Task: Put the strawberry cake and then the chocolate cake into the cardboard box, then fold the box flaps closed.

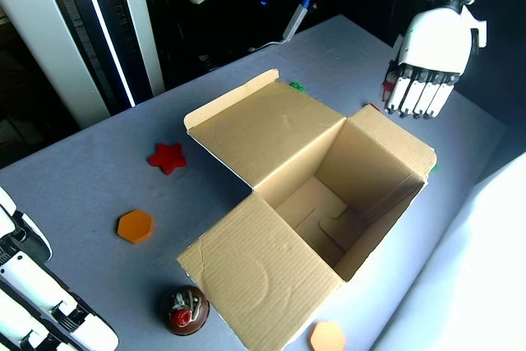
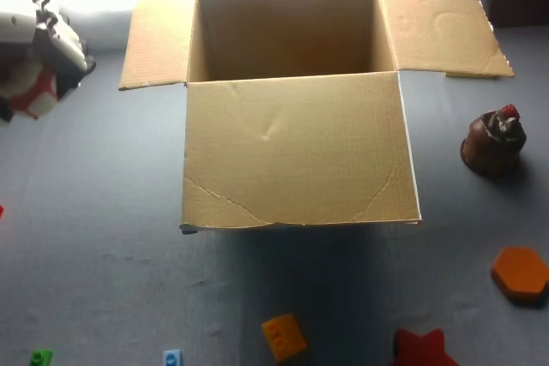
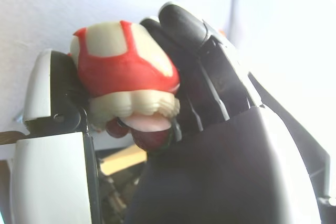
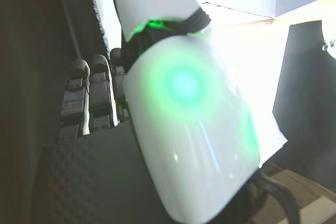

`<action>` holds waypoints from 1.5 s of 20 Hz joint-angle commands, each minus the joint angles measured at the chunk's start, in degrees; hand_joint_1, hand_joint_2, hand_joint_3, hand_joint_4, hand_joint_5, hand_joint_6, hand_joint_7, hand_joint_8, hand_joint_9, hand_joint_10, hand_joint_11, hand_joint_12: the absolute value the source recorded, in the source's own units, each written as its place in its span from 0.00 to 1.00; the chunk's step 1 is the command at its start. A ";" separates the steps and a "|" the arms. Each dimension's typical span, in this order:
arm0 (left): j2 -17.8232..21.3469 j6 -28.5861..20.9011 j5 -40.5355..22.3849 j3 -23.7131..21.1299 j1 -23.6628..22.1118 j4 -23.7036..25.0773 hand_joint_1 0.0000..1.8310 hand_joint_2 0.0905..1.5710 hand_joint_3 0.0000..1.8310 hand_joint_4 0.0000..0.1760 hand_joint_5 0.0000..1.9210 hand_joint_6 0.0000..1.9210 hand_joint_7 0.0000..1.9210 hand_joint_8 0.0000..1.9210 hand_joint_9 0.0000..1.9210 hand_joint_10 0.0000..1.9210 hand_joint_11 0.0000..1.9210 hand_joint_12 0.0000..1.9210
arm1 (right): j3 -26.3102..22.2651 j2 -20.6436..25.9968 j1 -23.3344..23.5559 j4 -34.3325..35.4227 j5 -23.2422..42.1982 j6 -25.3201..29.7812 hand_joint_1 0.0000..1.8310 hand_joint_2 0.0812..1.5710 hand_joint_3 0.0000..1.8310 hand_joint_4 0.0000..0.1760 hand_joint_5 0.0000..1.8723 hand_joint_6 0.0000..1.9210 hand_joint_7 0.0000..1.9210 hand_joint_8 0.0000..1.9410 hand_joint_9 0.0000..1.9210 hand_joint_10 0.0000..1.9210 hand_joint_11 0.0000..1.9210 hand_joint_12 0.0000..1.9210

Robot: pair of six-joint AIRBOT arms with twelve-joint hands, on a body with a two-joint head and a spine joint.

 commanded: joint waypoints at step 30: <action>-19.54 -2.73 -2.71 2.72 -14.05 4.78 0.73 0.76 0.00 0.00 0.40 0.59 0.37 0.75 0.42 0.77 0.34 0.74 | 0.13 0.80 0.80 -1.94 3.63 -1.02 0.64 0.61 0.00 0.00 0.00 0.00 0.03 0.00 0.00 0.00 0.00 0.00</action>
